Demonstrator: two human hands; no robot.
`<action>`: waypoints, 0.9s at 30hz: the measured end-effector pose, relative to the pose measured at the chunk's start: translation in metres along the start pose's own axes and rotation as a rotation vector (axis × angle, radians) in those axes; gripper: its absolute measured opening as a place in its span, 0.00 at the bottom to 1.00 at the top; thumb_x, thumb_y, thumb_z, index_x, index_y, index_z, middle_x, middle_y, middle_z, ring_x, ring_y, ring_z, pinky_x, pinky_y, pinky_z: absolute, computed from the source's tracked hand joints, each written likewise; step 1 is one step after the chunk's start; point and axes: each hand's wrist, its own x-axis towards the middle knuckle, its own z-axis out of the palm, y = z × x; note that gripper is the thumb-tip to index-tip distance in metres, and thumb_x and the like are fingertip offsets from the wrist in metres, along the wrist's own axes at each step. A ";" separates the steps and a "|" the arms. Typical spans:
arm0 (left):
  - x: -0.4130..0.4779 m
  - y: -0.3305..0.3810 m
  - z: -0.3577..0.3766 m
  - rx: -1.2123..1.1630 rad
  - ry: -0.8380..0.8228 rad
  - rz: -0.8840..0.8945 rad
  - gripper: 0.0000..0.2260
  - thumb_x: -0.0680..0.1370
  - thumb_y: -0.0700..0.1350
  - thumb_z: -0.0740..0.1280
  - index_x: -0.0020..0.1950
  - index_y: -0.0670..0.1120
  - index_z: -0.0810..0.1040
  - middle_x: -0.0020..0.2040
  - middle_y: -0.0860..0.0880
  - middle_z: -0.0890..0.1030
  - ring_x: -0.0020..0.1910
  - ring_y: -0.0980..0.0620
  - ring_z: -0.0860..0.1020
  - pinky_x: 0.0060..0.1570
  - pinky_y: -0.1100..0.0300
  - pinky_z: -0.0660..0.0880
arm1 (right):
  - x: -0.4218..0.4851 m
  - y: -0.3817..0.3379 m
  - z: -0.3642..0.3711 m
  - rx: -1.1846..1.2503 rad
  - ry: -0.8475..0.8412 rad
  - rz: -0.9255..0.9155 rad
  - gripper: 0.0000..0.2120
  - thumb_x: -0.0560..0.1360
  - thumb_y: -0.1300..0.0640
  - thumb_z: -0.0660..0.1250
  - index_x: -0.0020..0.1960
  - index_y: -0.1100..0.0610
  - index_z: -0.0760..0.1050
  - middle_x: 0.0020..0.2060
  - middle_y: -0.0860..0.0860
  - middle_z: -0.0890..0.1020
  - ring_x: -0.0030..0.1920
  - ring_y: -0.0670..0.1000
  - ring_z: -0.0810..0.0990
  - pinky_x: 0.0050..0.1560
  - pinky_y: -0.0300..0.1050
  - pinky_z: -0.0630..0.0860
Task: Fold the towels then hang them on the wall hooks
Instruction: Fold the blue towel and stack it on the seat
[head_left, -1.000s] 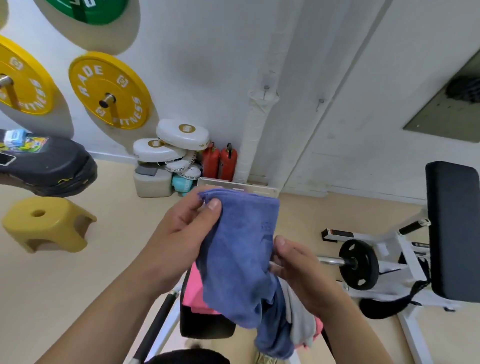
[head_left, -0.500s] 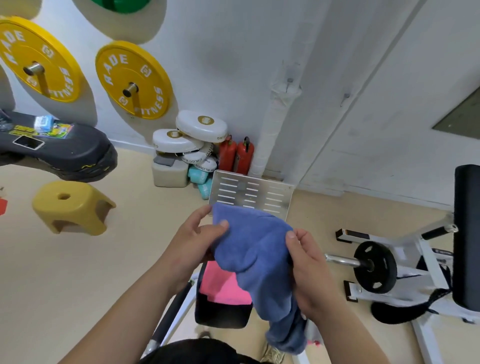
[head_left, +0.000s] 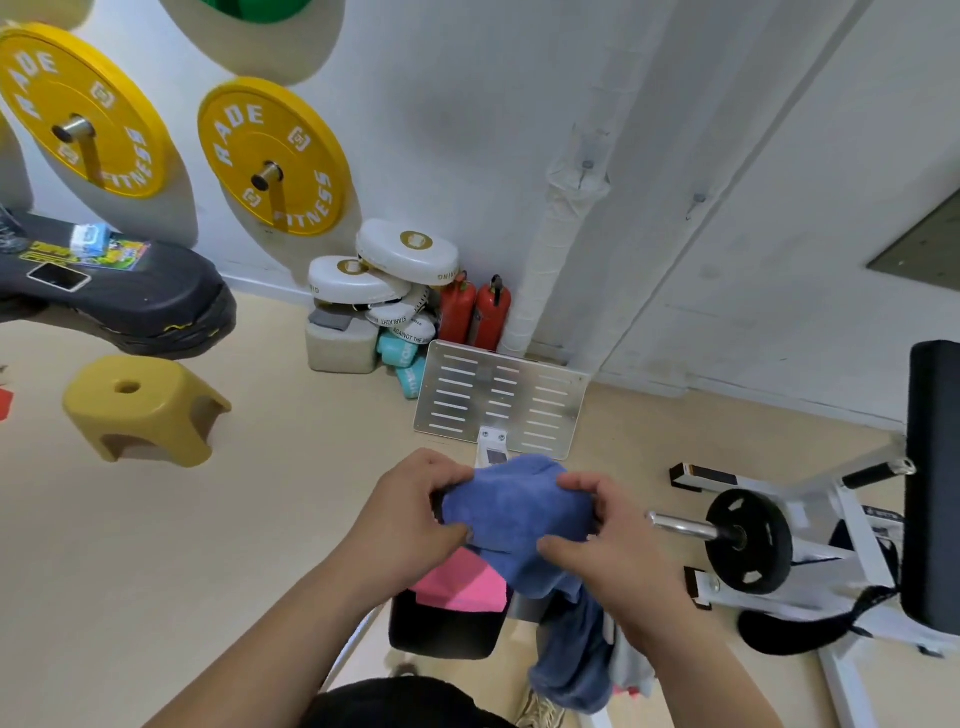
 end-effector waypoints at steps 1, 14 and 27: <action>0.001 -0.001 0.002 0.099 -0.028 0.034 0.17 0.67 0.36 0.74 0.54 0.48 0.86 0.50 0.52 0.79 0.46 0.57 0.80 0.49 0.65 0.78 | 0.000 0.000 0.002 -0.148 -0.010 -0.040 0.30 0.67 0.58 0.73 0.63 0.35 0.71 0.55 0.43 0.82 0.51 0.48 0.84 0.55 0.52 0.82; 0.002 0.011 -0.023 -0.386 -0.054 -0.174 0.06 0.72 0.52 0.70 0.47 0.52 0.81 0.45 0.52 0.85 0.45 0.56 0.81 0.47 0.58 0.77 | 0.015 0.006 -0.008 0.111 -0.049 -0.036 0.09 0.72 0.41 0.73 0.49 0.42 0.78 0.48 0.46 0.85 0.47 0.57 0.87 0.52 0.64 0.84; -0.001 -0.031 0.011 -0.803 -0.250 -0.537 0.19 0.81 0.41 0.69 0.68 0.59 0.75 0.62 0.48 0.83 0.55 0.48 0.84 0.44 0.54 0.81 | 0.063 0.062 0.038 0.731 -0.285 0.372 0.27 0.74 0.48 0.77 0.69 0.56 0.76 0.63 0.57 0.84 0.62 0.62 0.84 0.66 0.65 0.77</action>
